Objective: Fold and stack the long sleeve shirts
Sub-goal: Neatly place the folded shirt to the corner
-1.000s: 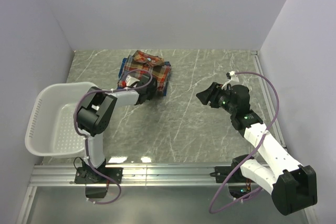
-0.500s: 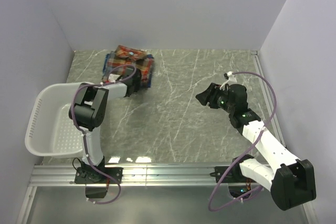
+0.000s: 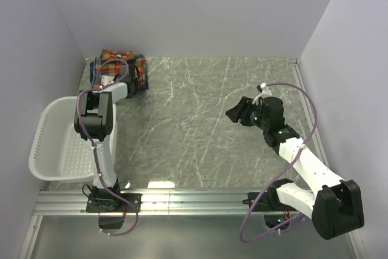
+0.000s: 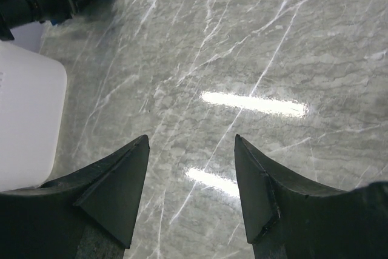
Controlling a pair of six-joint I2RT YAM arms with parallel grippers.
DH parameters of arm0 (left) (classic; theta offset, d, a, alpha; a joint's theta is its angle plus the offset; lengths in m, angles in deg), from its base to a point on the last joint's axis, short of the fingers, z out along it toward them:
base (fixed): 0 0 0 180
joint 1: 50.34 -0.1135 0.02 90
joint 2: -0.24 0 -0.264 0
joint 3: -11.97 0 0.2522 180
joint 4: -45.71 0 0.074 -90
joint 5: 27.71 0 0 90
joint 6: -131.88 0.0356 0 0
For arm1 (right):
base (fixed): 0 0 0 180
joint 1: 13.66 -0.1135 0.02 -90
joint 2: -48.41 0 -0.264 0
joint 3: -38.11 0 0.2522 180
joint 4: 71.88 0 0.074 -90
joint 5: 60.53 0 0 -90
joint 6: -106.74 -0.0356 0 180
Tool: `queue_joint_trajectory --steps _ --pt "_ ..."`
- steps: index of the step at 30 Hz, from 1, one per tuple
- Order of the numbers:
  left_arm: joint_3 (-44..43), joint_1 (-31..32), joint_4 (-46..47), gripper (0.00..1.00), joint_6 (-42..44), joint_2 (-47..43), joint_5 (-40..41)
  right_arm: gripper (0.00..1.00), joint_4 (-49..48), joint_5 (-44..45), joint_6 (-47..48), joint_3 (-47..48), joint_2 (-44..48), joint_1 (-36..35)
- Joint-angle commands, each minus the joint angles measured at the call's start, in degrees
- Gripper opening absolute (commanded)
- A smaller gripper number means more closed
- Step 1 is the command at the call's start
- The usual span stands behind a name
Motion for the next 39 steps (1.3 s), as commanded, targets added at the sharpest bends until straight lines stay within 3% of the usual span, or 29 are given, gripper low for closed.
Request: queue_joint_trajectory --steps 1,6,9,12,13,16,24,32,39 --pt "-2.9 -2.0 -3.1 0.08 6.5 1.6 0.4 0.65 -0.1 -0.5 1.0 1.7 -0.4 0.4" --pt "-3.5 -4.1 -2.4 0.15 10.1 1.9 -1.3 0.65 0.0 -0.6 1.0 1.7 -0.4 0.6" --pt "-5.8 -5.8 -4.5 0.25 13.0 1.9 -2.7 0.65 0.5 -0.8 1.1 1.7 -0.2 0.6" --pt "-5.8 -6.0 -5.4 0.51 14.9 -0.1 -4.2 0.65 1.7 -0.1 1.9 2.4 0.6 0.7" --pt "-5.5 -6.1 -5.4 0.67 15.7 -0.9 -4.7 0.65 2.0 0.1 2.0 2.9 0.9 0.7" --pt "-5.5 -6.0 -7.4 0.85 16.4 -3.7 -6.2 0.65 3.2 0.8 2.5 3.7 1.7 0.7" --pt "-8.6 -5.0 -13.1 0.98 19.5 -10.9 -10.0 0.67 6.2 3.2 1.9 4.8 6.1 0.8" --pt "-7.2 -2.4 -16.7 0.99 24.2 -22.6 -14.2 0.75 15.2 16.3 2.0 8.6 12.1 0.7" --pt "-6.9 -1.5 -22.0 0.99 43.2 -41.2 -16.8 0.79 28.8 29.0 1.9 16.3 18.7 0.7"
